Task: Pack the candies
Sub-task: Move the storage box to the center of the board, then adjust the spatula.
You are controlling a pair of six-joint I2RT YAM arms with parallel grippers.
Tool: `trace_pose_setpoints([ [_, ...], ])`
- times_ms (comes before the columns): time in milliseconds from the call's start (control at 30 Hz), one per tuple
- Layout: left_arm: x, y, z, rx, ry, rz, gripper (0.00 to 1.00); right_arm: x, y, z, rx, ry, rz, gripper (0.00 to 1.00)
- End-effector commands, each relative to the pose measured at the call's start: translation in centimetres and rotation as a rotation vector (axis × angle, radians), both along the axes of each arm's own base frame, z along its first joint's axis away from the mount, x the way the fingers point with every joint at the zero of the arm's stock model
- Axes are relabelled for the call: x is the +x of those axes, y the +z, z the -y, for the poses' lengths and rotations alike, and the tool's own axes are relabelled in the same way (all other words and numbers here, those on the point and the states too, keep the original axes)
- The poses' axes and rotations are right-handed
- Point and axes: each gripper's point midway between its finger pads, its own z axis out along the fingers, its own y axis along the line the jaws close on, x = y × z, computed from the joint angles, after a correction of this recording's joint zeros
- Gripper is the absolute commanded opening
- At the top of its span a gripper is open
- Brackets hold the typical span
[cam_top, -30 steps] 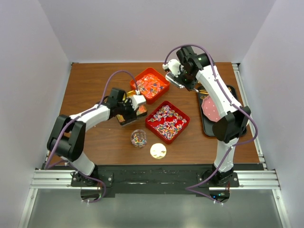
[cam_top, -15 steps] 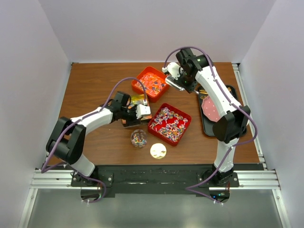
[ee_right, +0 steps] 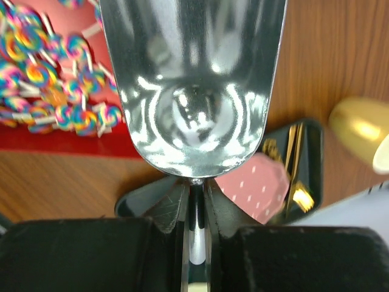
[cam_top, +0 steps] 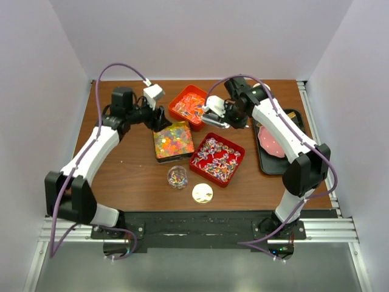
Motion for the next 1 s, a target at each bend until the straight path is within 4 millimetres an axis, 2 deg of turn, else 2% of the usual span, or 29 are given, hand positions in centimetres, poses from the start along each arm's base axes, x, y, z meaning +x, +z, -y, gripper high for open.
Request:
trace_pose_setpoints([
  [0, -0.1, 1.2, 2.4, -0.262, -0.002, -0.239, 0.67, 0.8, 2.5, -5.2, 0.16, 0.155, 0.131, 0.0],
  [100, -0.4, 2.1, 3.6, -0.381, -0.105, -0.323, 0.63, -0.1, 1.9, -7.0, 0.135, 0.204, 0.127, 0.0],
  [267, -0.6, 1.8, 5.1, -0.486, -0.166, -0.393, 0.58, -0.9, 1.6, -8.9, 0.113, 0.212, 0.099, 0.0],
  [333, -1.0, 1.4, 5.9, -0.489, -0.186, -0.398, 0.55, -0.9, 1.6, -9.2, 0.115, 0.207, 0.097, 0.0],
  [500, -1.1, 0.3, 6.4, -0.504, -0.171, -0.441, 0.51, -0.9, 1.8, -9.2, 0.094, 0.224, 0.121, 0.0],
  [700, -0.8, 0.3, 6.5, -0.515, -0.171, -0.451, 0.43, -1.2, 2.0, -9.9, 0.1, 0.246, 0.136, 0.0],
  [833, -1.2, 0.4, 6.7, -0.522, -0.195, -0.468, 0.25, -1.1, 2.0, -10.8, 0.11, 0.246, 0.14, 0.0],
  [900, -1.4, 0.2, 6.7, -0.525, -0.201, -0.484, 0.21, -0.8, 2.2, -11.2, 0.12, 0.242, 0.151, 0.0],
  [967, -1.8, 0.3, 6.7, -0.527, -0.214, -0.485, 0.1, -0.9, 2.2, -11.4, 0.122, 0.244, 0.15, 0.0],
])
